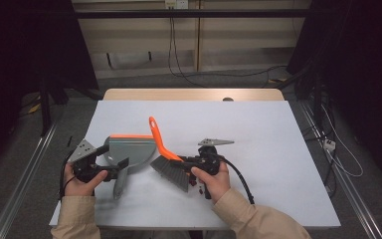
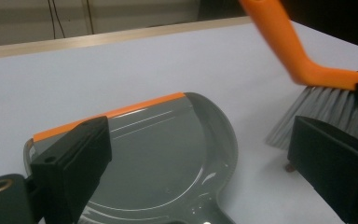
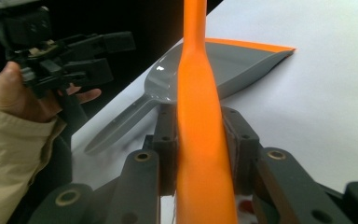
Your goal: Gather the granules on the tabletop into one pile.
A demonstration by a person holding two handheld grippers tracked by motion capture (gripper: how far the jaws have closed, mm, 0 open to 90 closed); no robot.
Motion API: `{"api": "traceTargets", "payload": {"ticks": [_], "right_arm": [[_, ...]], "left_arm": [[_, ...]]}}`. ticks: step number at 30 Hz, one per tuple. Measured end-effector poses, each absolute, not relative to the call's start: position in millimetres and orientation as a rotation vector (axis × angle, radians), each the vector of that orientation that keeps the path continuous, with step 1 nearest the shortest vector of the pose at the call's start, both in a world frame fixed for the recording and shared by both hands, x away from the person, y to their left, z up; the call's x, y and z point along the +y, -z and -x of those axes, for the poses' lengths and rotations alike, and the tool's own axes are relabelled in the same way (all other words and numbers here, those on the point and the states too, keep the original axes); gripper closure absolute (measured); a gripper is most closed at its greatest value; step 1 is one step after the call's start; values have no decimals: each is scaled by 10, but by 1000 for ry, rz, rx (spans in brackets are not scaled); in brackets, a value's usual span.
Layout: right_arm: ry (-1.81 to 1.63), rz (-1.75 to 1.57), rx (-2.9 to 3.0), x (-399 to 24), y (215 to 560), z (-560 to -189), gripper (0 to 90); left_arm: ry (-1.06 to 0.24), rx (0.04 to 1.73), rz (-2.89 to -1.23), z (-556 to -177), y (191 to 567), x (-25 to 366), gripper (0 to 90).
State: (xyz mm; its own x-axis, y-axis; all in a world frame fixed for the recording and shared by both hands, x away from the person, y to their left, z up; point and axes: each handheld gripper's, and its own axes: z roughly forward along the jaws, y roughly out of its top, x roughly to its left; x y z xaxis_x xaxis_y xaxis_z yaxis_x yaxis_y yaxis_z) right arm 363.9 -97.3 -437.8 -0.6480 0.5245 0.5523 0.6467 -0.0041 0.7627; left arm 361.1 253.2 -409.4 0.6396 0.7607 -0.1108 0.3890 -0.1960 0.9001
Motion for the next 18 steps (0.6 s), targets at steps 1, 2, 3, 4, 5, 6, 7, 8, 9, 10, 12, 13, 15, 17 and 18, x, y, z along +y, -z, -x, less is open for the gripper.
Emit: {"api": "traceTargets", "payload": {"ticks": [1, 2, 3, 4, 5, 6, 7, 8, 9, 10, 12, 13, 15, 17, 18], "right_arm": [[1736, 1265, -2131, -921, 4393, -3647, 709], [1725, 1278, -2122, -871, 4410, -3653, 708], [1712, 1279, -2115, -827, 4433, -3661, 709], [1699, 1287, -2100, -783, 4458, -3665, 708], [1681, 1302, -2105, -744, 4479, -3662, 708], [1667, 1302, -2126, -709, 4502, -3662, 708], [1652, 1311, -2155, -683, 4527, -3662, 708], [1651, 1328, -2190, -672, 4541, -3662, 707], [1640, 1350, -2206, -682, 4540, -3671, 707], [1621, 1372, -2190, -700, 4541, -3681, 707], [1599, 1389, -2237, -734, 4532, -3682, 703], [1593, 1401, -2242, -756, 4530, -3678, 703], [1581, 1414, -2246, -816, 4532, -3679, 700], [1575, 1439, -2244, -892, 4542, -3679, 698], [1568, 1458, -2234, -935, 4548, -3676, 697]], "left_arm": [[-442, 923, -1811, -3612, 4094, 2534, 61], [-443, 923, -1811, -3612, 4094, 2537, 61], [-443, 924, -1810, -3612, 4094, 2538, 61], [-444, 924, -1809, -3614, 4094, 2542, 61], [-444, 925, -1808, -3613, 4092, 2545, 61], [-444, 925, -1807, -3612, 4090, 2548, 61], [-444, 926, -1804, -3612, 4090, 2551, 61], [-446, 926, -1804, -3611, 4087, 2554, 61], [-448, 924, -1804, -3610, 4086, 2554, 61], [-447, 924, -1804, -3609, 4085, 2553, 61], [-444, 926, -1803, -3607, 4086, 2547, 61], [-444, 923, -1805, -3607, 4086, 2545, 61], [-446, 921, -1808, -3605, 4085, 2541, 61], [-443, 921, -1806, -3603, 4088, 2531, 61], [-443, 919, -1809, -3603, 4088, 2529, 61]]}}
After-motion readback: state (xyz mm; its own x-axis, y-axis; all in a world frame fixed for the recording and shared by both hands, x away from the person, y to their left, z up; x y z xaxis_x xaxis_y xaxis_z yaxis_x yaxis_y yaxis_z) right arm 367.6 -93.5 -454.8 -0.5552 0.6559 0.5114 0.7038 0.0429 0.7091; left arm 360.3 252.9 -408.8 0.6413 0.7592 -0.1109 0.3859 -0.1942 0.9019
